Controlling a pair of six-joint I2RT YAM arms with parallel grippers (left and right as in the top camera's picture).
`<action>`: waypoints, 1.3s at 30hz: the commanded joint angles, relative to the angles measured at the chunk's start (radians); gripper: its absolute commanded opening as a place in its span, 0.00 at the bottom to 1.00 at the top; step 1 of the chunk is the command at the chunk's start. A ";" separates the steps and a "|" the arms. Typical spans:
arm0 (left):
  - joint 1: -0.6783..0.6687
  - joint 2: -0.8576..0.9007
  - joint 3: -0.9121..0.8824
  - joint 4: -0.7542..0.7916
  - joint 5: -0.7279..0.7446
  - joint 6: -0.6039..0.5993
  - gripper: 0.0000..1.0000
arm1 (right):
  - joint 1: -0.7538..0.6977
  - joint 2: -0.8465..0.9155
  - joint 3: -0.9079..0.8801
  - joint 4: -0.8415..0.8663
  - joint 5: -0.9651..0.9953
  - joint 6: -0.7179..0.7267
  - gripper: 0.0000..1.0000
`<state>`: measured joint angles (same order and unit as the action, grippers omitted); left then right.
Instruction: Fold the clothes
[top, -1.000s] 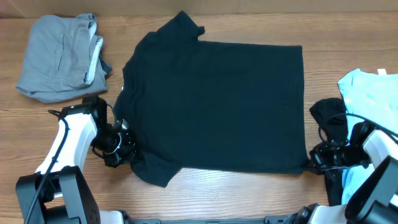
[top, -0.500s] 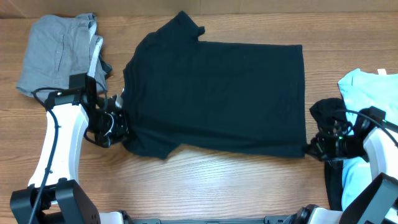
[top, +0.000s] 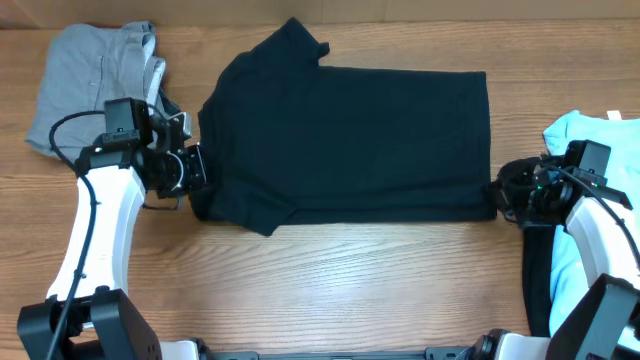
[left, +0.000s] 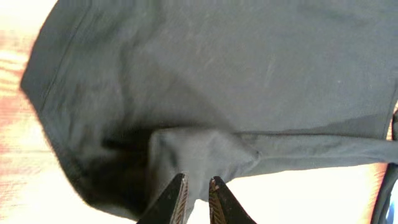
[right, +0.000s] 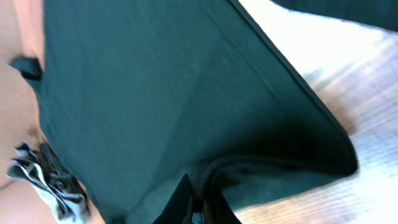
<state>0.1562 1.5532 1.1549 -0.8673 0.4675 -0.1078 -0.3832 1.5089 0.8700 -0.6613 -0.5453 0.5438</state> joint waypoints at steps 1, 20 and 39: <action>-0.031 -0.018 0.020 0.012 -0.004 0.019 0.17 | 0.013 0.030 0.021 0.058 0.002 0.083 0.04; -0.054 -0.016 -0.080 -0.036 -0.196 0.034 0.63 | 0.026 0.078 0.021 0.041 -0.003 0.000 0.52; 0.019 -0.016 -0.097 0.107 0.208 -0.057 0.04 | 0.033 0.121 0.019 0.011 0.109 -0.047 0.53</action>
<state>0.1482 1.5532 1.0618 -0.7734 0.5674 -0.1326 -0.3634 1.5963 0.8707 -0.6621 -0.4160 0.5083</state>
